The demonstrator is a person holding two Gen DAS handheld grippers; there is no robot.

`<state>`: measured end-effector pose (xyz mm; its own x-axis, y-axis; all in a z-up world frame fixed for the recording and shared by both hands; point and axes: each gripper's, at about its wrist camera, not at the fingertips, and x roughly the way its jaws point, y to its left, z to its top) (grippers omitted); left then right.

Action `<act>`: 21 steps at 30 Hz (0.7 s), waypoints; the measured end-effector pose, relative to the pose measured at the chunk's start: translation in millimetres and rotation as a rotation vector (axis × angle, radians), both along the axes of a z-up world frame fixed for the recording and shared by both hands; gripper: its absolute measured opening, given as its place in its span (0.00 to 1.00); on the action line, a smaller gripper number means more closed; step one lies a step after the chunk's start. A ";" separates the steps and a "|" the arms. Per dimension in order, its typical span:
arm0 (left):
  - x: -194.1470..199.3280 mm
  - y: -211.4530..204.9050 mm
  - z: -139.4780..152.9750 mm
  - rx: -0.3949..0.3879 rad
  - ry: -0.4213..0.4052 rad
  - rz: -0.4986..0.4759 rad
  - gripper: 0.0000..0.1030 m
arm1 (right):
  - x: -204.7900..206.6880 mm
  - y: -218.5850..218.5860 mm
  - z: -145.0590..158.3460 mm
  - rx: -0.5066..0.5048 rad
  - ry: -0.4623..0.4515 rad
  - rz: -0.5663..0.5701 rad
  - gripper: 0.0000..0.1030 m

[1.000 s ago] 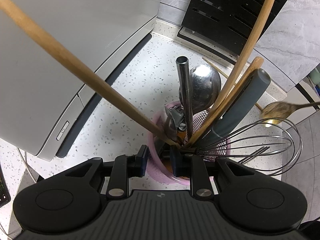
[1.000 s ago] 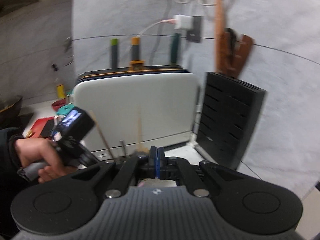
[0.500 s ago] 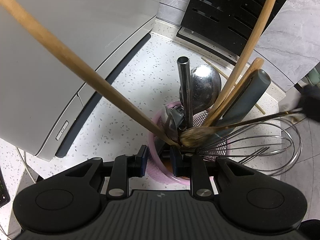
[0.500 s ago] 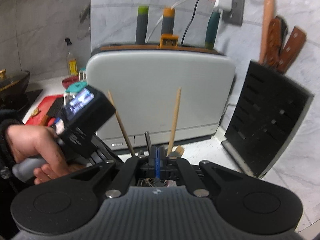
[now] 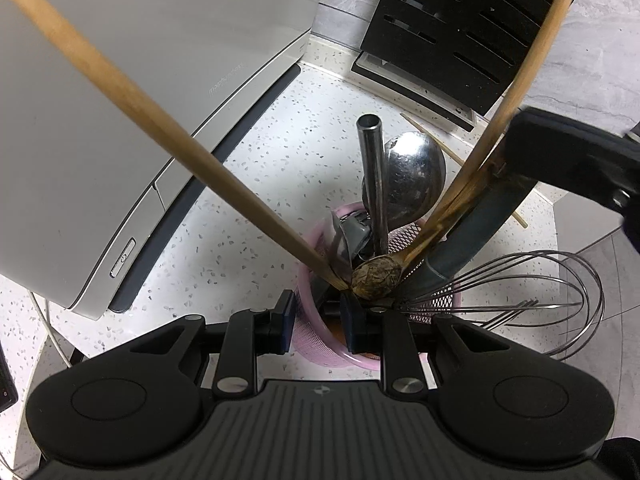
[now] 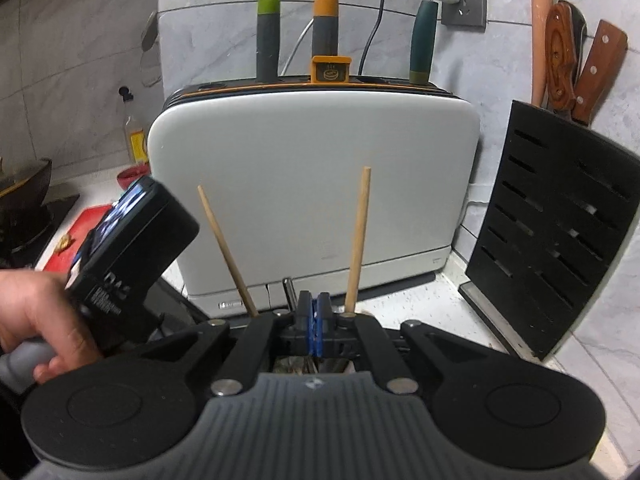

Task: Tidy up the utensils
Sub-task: 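Lower the gold spoon into the pink cup with the right gripper, then open the right gripper and move it to the wooden chopstick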

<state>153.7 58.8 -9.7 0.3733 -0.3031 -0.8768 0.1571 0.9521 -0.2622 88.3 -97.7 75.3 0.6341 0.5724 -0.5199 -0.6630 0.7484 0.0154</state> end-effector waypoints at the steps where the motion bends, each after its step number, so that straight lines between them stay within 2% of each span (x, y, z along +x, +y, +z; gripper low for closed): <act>1: -0.1 -0.2 0.1 0.001 -0.001 0.000 0.26 | 2.5 2.2 -0.7 0.007 0.006 0.003 0.00; 9: 0.6 -3.8 -0.1 0.018 0.001 0.001 0.26 | 10.5 32.9 -1.7 -0.046 -0.041 0.036 0.00; 15: 0.1 -4.3 0.2 0.019 -0.002 -0.001 0.26 | 18.1 25.8 2.8 -0.007 0.043 0.006 0.01; 17: -0.1 -4.4 0.4 0.021 0.000 0.002 0.25 | 13.6 26.4 1.7 -0.008 0.011 0.006 0.00; 21: -1.5 -3.9 1.1 0.023 -0.004 0.001 0.25 | -0.6 19.5 6.6 0.074 -0.070 0.007 0.03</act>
